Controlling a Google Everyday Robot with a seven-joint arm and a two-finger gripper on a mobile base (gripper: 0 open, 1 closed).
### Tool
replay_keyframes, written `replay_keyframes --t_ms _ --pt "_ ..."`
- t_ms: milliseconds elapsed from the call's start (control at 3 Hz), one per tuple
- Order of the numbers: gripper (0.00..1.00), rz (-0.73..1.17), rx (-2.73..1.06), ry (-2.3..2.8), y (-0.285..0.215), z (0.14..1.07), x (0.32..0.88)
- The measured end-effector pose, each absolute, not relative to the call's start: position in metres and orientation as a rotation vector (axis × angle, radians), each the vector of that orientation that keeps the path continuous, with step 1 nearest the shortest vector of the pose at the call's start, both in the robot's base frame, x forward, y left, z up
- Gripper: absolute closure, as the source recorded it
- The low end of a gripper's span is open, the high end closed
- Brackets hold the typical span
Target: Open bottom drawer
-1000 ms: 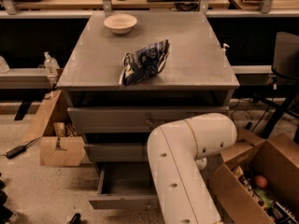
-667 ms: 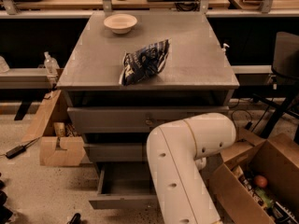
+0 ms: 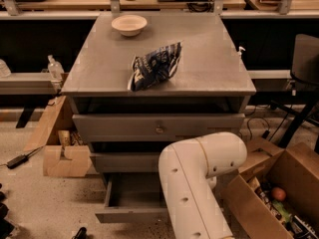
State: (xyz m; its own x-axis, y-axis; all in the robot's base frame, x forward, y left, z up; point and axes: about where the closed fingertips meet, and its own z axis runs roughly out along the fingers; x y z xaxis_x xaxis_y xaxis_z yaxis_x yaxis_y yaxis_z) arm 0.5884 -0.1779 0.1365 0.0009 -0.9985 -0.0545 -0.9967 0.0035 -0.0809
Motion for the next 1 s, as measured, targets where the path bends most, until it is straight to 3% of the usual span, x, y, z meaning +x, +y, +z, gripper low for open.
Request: replay_keyframes --t_ms 1000 --pt "1.0 0.039 -2.191 2.201 -0.183 0.116 0.558"
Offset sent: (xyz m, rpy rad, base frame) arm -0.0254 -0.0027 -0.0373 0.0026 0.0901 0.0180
